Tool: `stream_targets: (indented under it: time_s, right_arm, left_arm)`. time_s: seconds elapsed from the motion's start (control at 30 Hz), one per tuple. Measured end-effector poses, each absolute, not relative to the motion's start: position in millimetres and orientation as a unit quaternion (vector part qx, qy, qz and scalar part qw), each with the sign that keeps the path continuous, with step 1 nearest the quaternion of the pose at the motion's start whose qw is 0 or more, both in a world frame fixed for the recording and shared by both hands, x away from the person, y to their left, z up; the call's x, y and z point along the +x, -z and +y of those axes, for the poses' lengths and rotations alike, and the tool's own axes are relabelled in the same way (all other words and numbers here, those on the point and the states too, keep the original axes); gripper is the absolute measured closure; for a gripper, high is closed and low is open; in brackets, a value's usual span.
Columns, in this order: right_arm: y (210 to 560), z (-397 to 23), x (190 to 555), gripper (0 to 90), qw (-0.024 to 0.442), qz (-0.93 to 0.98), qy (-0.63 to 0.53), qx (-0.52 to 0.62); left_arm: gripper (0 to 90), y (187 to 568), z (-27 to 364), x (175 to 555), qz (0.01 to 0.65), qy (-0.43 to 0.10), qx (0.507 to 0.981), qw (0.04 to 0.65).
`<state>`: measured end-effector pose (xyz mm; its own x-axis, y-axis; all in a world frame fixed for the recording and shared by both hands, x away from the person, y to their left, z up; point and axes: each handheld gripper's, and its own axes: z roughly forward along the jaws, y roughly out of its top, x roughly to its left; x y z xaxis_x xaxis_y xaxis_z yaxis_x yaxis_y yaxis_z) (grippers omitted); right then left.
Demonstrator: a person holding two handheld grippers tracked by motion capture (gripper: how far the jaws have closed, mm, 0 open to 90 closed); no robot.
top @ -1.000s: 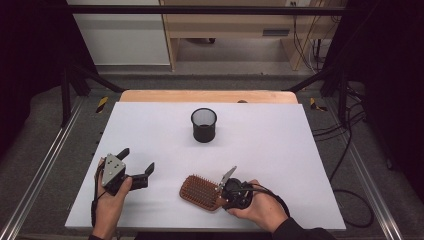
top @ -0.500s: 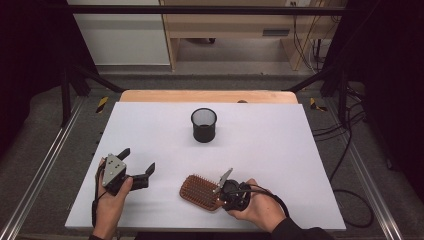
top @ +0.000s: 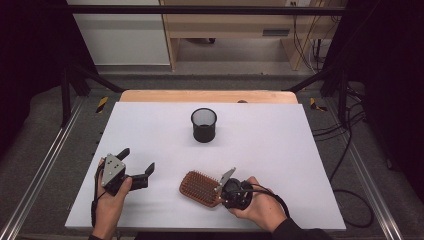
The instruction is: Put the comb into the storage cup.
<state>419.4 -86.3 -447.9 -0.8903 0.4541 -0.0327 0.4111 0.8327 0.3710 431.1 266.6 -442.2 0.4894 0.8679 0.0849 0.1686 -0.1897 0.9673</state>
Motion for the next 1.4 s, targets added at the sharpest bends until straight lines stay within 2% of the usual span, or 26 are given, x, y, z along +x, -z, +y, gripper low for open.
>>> stream_targets:
  time_s: [0.33, 0.67, 1.0, 1.4]
  right_arm:
    - [441.0, -94.2, 431.7, 72.8, 0.082, 0.935, -0.246, 0.243]
    - [429.2, -110.2, 451.4, 72.8, 0.125, 0.889, -0.344, 0.274]
    - [424.2, -116.2, 461.1, 72.8, 0.16, 0.849, -0.416, 0.285]
    - [414.1, -118.3, 469.9, 72.8, 0.19, 0.8, -0.488, 0.293]
  left_arm:
    - [1.9, 440.1, 269.0, 429.4, 0.378, -0.338, 0.684, 0.524]
    - [1.9, 433.1, 272.9, 422.0, 0.38, -0.322, 0.664, 0.558]
    - [1.6, 411.4, 233.9, 419.2, 0.333, -0.271, 0.677, 0.597]
    - [1.8, 376.8, 177.4, 445.8, 0.313, -0.211, 0.683, 0.625]
